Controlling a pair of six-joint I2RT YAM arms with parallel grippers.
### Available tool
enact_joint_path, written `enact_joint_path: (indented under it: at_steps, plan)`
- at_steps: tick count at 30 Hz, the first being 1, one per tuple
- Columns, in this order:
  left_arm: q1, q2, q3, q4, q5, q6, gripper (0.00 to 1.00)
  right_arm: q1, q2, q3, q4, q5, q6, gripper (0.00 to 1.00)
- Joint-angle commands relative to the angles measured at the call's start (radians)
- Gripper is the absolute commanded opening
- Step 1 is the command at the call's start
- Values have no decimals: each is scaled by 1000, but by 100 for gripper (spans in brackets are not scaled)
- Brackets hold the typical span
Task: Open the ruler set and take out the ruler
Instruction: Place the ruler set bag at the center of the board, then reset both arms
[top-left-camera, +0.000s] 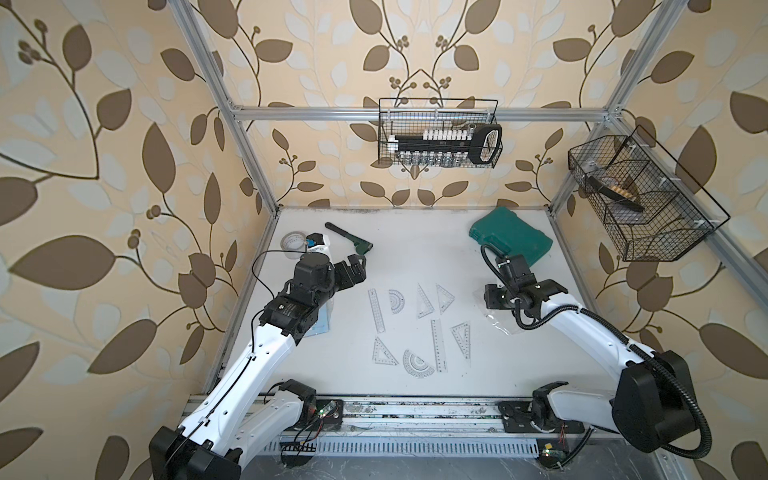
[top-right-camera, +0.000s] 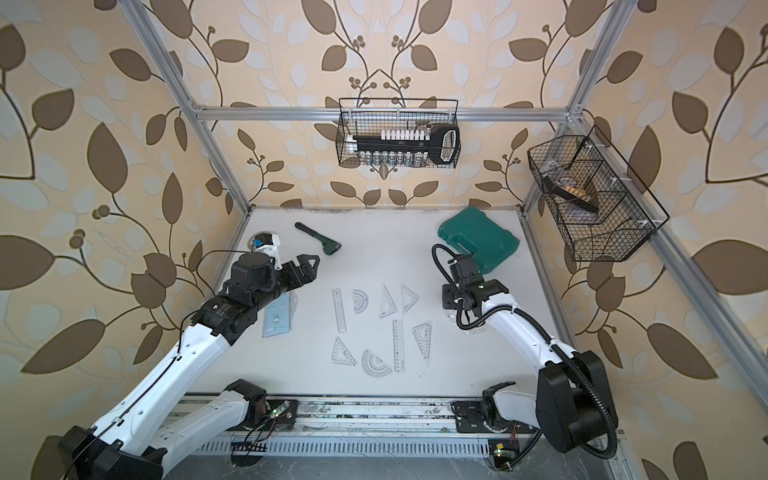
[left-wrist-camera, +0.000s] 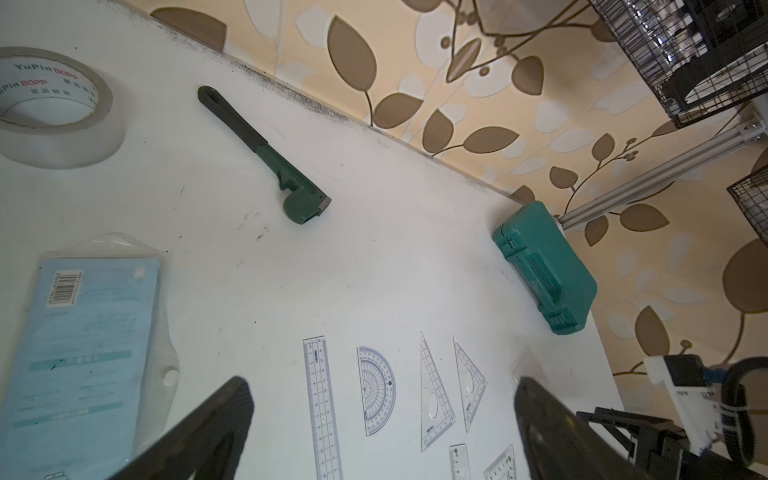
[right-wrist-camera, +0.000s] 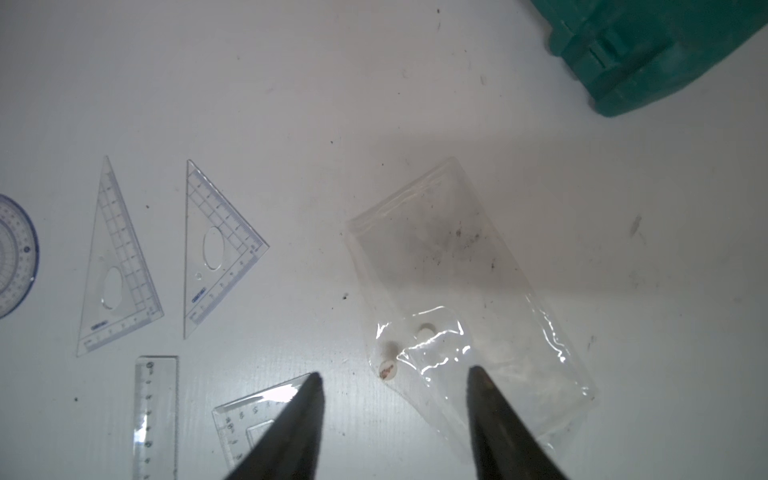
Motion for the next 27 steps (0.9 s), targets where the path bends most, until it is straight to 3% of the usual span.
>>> enact_joint_path:
  at_steps: [1, 6, 12, 16, 20, 27]
  plan:
    - [22, -23, 16, 67, -84, 86, 99, -3, -74, 8, 23, -41, -25, 81]
    - [94, -12, -19, 112, -113, 139, 99, -32, -155, 17, 116, -42, -57, 99]
    - [251, -4, -208, 317, -90, 180, 99, -77, -210, -54, 363, -15, -113, 99]
    - [365, 31, -317, 461, -44, 202, 99, -87, -187, -107, 490, 158, -154, 99]
    - [385, 77, -371, 524, -131, 291, 99, -124, -98, -115, 557, 237, -185, 99]
    - [390, 205, -537, 886, -197, 361, 99, -239, 22, -291, 973, 102, -263, 99]
